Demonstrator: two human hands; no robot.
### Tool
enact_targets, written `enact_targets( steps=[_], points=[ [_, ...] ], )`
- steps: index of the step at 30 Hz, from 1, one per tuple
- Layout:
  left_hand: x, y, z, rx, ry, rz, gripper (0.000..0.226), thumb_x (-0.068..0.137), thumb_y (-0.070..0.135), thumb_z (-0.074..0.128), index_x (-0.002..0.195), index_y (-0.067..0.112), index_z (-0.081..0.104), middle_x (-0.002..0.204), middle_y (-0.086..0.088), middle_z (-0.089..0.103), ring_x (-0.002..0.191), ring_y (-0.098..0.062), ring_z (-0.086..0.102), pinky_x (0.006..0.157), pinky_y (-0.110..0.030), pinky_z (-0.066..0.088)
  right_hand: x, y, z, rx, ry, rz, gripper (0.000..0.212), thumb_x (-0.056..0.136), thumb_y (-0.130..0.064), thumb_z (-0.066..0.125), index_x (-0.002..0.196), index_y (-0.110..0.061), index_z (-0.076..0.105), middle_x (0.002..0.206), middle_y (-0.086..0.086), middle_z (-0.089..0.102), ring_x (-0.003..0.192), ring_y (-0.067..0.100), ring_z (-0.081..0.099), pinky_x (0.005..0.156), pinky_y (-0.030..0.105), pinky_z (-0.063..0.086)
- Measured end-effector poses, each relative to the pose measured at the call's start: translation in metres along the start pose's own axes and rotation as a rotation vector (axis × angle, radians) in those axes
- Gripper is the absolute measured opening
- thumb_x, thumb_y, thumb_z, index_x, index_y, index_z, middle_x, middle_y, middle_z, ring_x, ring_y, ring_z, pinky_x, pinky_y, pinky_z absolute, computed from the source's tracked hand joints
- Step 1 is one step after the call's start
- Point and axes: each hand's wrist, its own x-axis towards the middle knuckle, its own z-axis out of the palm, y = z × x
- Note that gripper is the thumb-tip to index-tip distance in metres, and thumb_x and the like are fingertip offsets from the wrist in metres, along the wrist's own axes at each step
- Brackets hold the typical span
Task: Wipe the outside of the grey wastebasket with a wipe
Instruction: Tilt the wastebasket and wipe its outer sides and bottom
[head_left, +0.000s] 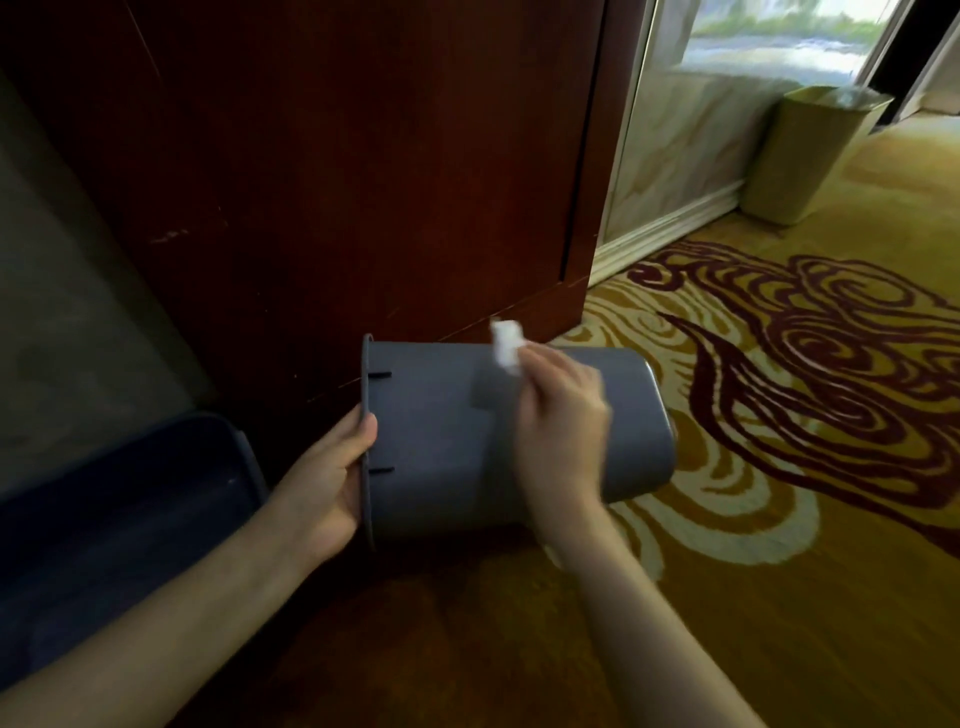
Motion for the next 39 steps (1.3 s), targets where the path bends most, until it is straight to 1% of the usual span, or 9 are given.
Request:
enact_targets(
  steps=[6, 9, 11, 14, 22, 25, 29, 33, 39],
  points=[
    [-0.007, -0.016, -0.004, 0.005, -0.049, 0.005, 0.035, 0.09, 0.025, 0.049, 0.122, 0.036, 0.055, 0.117, -0.002, 0.065, 0.108, -0.026, 0.06, 0.078, -0.046, 0.05, -0.011, -0.026, 0.04, -0.146, -0.402, -0.344, 0.031, 0.086, 0.001, 0.05, 0.115, -0.003, 0.059, 0.126, 0.01, 0.057, 0.106, 0.025, 0.042, 0.085, 0.029, 0.041],
    [-0.008, -0.022, -0.006, -0.011, -0.084, 0.018, 0.031, 0.091, 0.022, 0.047, 0.117, 0.035, 0.059, 0.104, 0.003, 0.074, 0.095, -0.02, 0.069, 0.067, -0.038, 0.054, -0.01, -0.005, 0.026, -0.21, -0.277, -0.349, 0.028, 0.082, 0.004, 0.057, 0.108, -0.003, 0.065, 0.115, 0.011, 0.065, 0.096, 0.028, 0.051, 0.081, 0.033, 0.047],
    [-0.01, -0.023, -0.006, -0.022, -0.11, 0.017, 0.03, 0.088, 0.022, 0.049, 0.112, 0.036, 0.06, 0.1, 0.005, 0.075, 0.091, -0.017, 0.071, 0.064, -0.036, 0.056, -0.006, 0.022, 0.013, -0.235, -0.165, -0.219, 0.029, 0.085, 0.002, 0.057, 0.112, -0.005, 0.065, 0.117, 0.008, 0.066, 0.101, 0.026, 0.051, 0.084, 0.03, 0.044],
    [-0.011, -0.025, -0.009, -0.018, -0.14, 0.022, 0.038, 0.075, 0.025, 0.055, 0.111, 0.036, 0.061, 0.103, 0.006, 0.074, 0.093, -0.015, 0.07, 0.068, -0.035, 0.054, -0.001, 0.068, -0.01, -0.243, -0.038, 0.033, 0.033, 0.09, -0.003, 0.05, 0.12, -0.008, 0.061, 0.125, 0.006, 0.061, 0.114, 0.024, 0.045, 0.092, 0.03, 0.038],
    [-0.013, -0.025, -0.015, 0.0, -0.197, -0.001, 0.043, 0.077, 0.027, 0.054, 0.119, 0.037, 0.058, 0.111, 0.005, 0.072, 0.099, -0.016, 0.068, 0.076, -0.04, 0.052, 0.016, 0.127, -0.06, -0.222, 0.176, 0.445, 0.025, 0.091, -0.003, 0.048, 0.112, -0.002, 0.063, 0.114, 0.015, 0.066, 0.108, 0.028, 0.057, 0.098, 0.043, 0.043],
    [-0.013, -0.025, -0.014, -0.001, -0.185, -0.01, 0.045, 0.077, 0.029, 0.055, 0.122, 0.036, 0.056, 0.114, 0.003, 0.071, 0.103, -0.018, 0.067, 0.081, -0.043, 0.051, 0.003, 0.087, -0.052, -0.168, 0.167, 0.246, 0.024, 0.091, -0.008, 0.051, 0.111, -0.009, 0.064, 0.113, 0.008, 0.066, 0.107, 0.022, 0.057, 0.092, 0.038, 0.048],
    [-0.012, -0.024, -0.011, 0.011, -0.169, -0.006, 0.034, 0.076, 0.033, 0.055, 0.109, 0.039, 0.064, 0.106, 0.003, 0.074, 0.098, -0.019, 0.069, 0.075, -0.044, 0.052, -0.043, 0.01, -0.003, -0.055, -0.095, -0.143, 0.034, 0.084, -0.004, 0.052, 0.114, -0.017, 0.06, 0.116, 0.002, 0.063, 0.108, 0.016, 0.052, 0.086, 0.017, 0.036],
    [-0.014, -0.022, -0.008, 0.028, -0.213, 0.014, 0.037, 0.082, 0.031, 0.052, 0.118, 0.033, 0.06, 0.111, -0.003, 0.072, 0.1, -0.02, 0.068, 0.073, -0.041, 0.054, -0.064, -0.002, 0.023, -0.089, -0.262, -0.373, 0.036, 0.082, -0.002, 0.058, 0.117, -0.009, 0.061, 0.121, 0.007, 0.062, 0.097, 0.022, 0.053, 0.084, 0.025, 0.046],
    [-0.014, -0.016, 0.007, 0.126, -0.091, 0.075, 0.045, 0.081, -0.005, 0.053, 0.099, 0.036, 0.06, 0.106, -0.001, 0.068, 0.097, -0.02, 0.064, 0.071, -0.034, 0.051, -0.026, 0.082, -0.024, -0.189, 0.019, 0.023, 0.034, 0.085, 0.004, 0.054, 0.116, -0.009, 0.063, 0.121, 0.006, 0.064, 0.109, 0.025, 0.051, 0.091, 0.031, 0.043]
  ],
)
